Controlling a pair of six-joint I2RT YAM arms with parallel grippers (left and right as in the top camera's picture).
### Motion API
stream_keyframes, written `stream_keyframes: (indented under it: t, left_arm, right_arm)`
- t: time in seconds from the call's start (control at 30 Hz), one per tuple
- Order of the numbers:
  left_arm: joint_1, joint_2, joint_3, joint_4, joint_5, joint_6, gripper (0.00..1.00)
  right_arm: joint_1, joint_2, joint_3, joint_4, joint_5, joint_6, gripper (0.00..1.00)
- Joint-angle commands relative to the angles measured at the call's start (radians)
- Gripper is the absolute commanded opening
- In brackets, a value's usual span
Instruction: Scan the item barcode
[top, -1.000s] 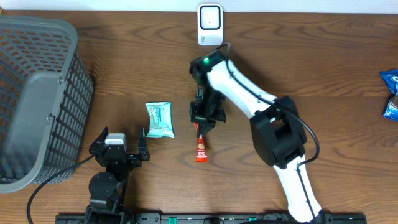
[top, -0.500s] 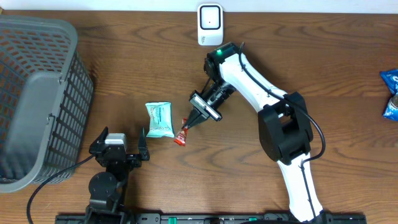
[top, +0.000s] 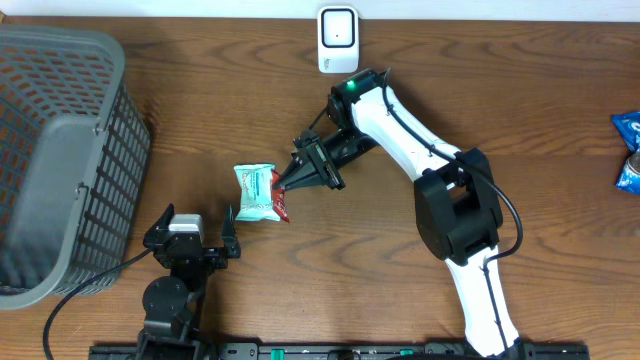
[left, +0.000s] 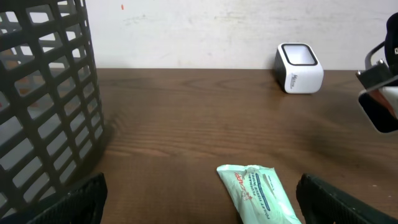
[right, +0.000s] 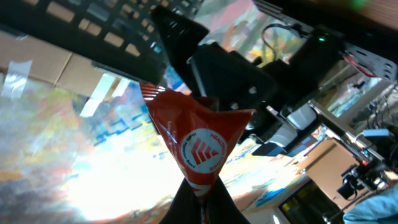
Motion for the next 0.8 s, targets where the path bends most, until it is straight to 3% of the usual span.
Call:
stream_keyframes:
  t: [0.0, 0.5, 0.67, 0.77]
  left_arm:
    - [0.001, 0.0, -0.032, -0.013, -0.005, -0.001, 0.98]
    - [0.001, 0.0, -0.032, -0.013, -0.005, -0.001, 0.98]
    - [0.001, 0.0, -0.032, -0.013, -0.005, -0.001, 0.98]
    - [0.001, 0.0, -0.032, -0.013, -0.005, -0.001, 0.98]
  right_arm:
    - [0.004, -0.005, 0.008, 0.0, -0.073, -0.075, 0.01]
    - [0.004, -0.005, 0.008, 0.007, -0.031, -0.126, 0.01]
    - [-0.016, -0.005, 0.008, 0.234, 0.275, -0.065, 0.02]
    - [-0.017, -0.005, 0.008, 0.362, 0.711, 0.223, 0.01]
